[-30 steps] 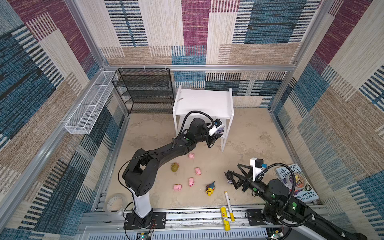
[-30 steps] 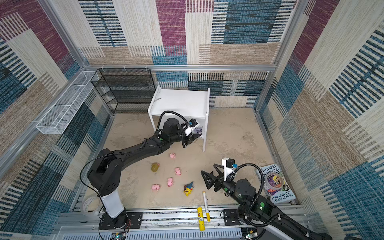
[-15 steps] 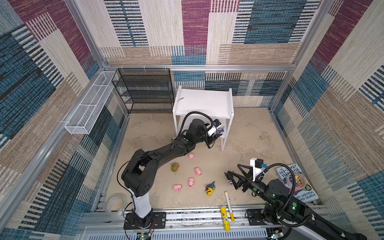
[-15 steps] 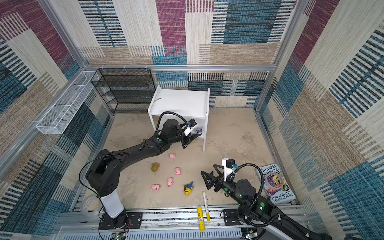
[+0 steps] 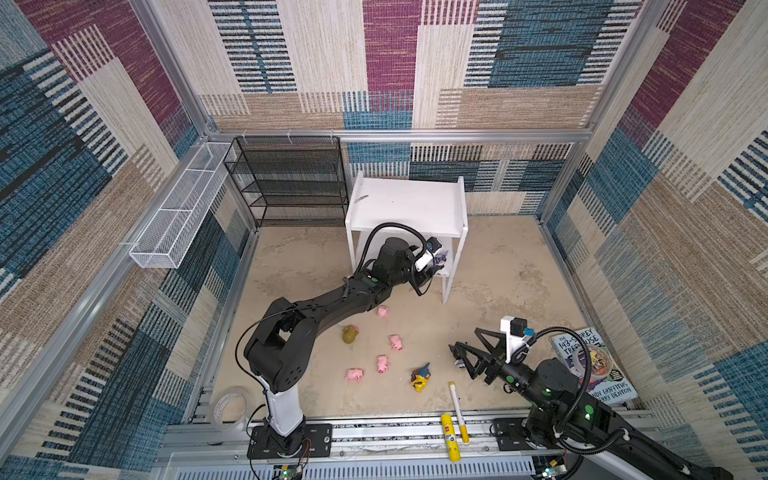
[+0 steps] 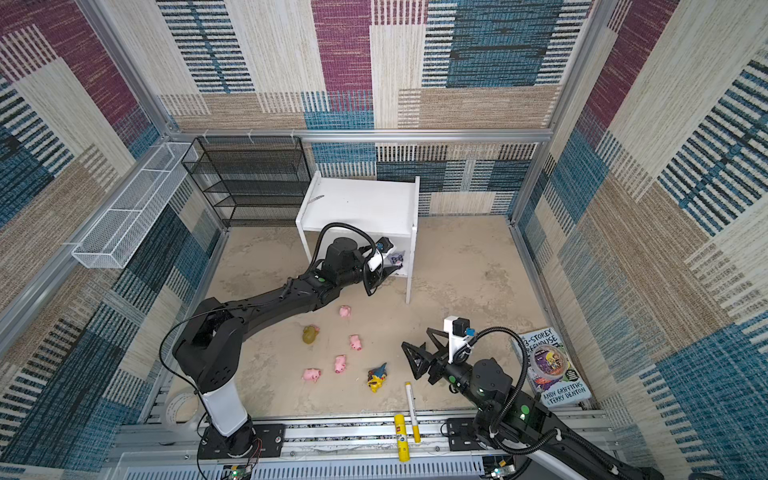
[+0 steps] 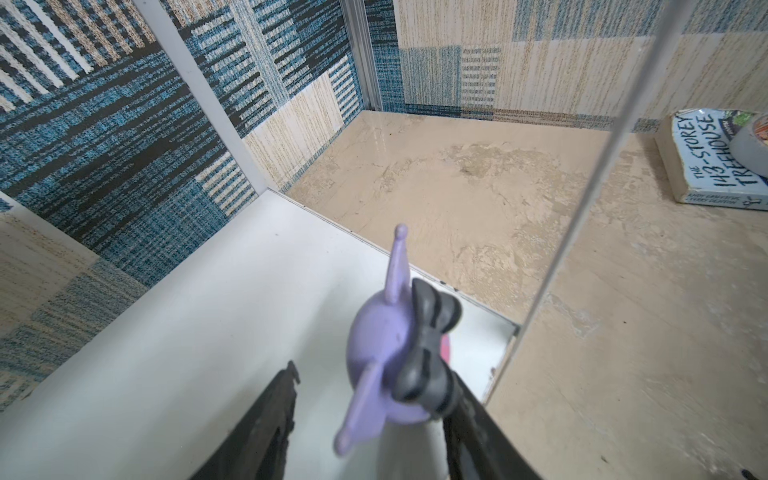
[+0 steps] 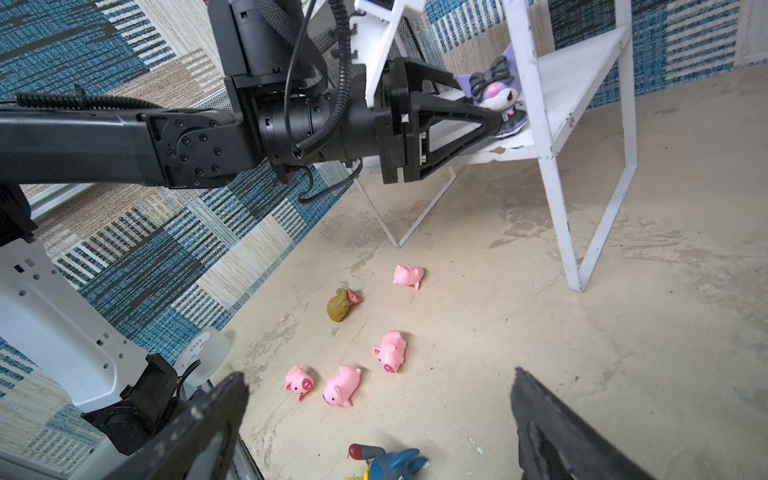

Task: Place and organize the plastic toys onto the shelf
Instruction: 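Lower the purple Kuromi figure onto the shelf's lower tier and open the left gripper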

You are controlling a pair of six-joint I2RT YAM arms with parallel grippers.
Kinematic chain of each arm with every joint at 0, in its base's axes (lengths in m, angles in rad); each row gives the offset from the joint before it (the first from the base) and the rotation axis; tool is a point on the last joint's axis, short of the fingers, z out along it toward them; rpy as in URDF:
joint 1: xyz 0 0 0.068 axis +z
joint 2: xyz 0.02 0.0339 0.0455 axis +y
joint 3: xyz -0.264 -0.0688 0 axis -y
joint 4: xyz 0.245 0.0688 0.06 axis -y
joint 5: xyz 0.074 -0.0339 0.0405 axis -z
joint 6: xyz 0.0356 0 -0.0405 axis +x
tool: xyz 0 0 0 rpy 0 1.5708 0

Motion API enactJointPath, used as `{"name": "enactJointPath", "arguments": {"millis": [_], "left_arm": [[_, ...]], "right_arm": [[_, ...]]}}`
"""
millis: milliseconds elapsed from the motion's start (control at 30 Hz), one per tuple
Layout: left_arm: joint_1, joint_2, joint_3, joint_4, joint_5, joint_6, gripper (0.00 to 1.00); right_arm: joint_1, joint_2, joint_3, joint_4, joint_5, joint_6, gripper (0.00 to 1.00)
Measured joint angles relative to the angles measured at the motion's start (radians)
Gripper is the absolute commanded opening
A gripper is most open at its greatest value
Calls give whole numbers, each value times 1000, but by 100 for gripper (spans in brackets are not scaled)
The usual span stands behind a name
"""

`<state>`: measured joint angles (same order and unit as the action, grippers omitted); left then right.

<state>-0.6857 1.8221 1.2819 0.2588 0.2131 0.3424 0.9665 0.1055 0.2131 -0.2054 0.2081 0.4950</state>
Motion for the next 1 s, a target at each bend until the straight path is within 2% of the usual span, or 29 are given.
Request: {"name": "enactJointPath", "arguments": {"millis": [1000], "left_arm": [[0, -11, -3, 4, -31, 18, 60]], "right_arm": [[0, -11, -6, 2, -18, 0, 100]]}}
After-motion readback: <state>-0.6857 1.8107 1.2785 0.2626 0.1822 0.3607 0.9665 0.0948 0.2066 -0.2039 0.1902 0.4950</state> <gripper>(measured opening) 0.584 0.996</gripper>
